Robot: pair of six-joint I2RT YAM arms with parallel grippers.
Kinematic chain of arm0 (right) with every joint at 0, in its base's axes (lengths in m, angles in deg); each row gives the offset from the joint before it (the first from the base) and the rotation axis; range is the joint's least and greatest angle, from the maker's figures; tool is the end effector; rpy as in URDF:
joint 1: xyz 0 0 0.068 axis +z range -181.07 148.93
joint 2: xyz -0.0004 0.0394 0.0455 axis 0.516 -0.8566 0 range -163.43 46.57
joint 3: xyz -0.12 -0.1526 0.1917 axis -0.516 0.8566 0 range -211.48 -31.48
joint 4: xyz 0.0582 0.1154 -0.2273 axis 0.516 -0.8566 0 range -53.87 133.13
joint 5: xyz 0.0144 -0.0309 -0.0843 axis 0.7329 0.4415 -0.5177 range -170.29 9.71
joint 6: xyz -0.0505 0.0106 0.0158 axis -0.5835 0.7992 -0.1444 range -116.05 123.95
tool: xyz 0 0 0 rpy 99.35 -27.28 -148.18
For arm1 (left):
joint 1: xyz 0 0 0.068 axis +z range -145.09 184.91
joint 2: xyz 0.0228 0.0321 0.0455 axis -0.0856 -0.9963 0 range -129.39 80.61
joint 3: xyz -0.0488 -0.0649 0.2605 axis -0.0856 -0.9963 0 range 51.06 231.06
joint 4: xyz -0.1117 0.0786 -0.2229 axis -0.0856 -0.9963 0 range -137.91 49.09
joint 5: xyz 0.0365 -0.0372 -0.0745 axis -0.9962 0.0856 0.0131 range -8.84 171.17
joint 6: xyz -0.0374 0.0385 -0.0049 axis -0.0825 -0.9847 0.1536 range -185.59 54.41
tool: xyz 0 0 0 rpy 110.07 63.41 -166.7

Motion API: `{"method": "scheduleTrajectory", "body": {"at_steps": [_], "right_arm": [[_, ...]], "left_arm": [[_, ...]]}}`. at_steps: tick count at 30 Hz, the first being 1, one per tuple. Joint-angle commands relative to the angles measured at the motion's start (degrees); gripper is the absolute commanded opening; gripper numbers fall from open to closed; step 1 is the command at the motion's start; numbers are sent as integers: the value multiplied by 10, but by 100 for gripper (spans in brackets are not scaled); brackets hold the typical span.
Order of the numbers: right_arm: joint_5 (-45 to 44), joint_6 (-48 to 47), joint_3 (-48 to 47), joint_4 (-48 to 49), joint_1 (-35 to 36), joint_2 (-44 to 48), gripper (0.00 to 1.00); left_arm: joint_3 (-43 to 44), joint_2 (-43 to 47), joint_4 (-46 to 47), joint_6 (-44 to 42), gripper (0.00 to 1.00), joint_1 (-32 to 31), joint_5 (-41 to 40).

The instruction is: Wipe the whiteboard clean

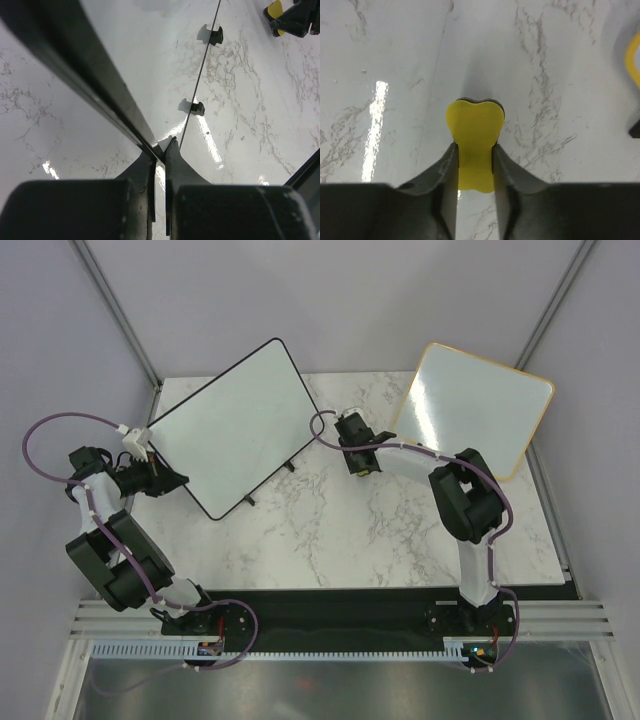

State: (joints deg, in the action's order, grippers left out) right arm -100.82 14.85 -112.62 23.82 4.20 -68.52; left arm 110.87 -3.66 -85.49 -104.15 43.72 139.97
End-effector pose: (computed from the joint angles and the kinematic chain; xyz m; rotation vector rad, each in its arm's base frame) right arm 0.3607 0.2398 0.1795 -0.3679 2.3933 -0.0882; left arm 0.2331 0.1483 0.2431 0.2190 2.1422 -0.6945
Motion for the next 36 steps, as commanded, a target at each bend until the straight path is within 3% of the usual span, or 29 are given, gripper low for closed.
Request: {"method": "scheduleTrajectory", "body": {"at_steps": [1,4,10,20,32,36], "right_arm": [[36,5,-28,-31,-3,-22,47],[30,6,-32,-31,-3,-23,72],[28,4,-31,-27,-3,-1,84],[56,8,-21,6,-2,11,87],[67,14,-21,15,-2,6,87],[67,14,-19,17,-2,7,87]], "left_arm": [[9,6,93,-95,2,14,-140],[9,1,97,-95,3,14,-146],[11,-8,102,-91,6,14,-143],[14,-13,116,-77,31,14,-142],[7,-12,121,-78,45,14,-140],[4,-10,121,-81,45,14,-131]]}}
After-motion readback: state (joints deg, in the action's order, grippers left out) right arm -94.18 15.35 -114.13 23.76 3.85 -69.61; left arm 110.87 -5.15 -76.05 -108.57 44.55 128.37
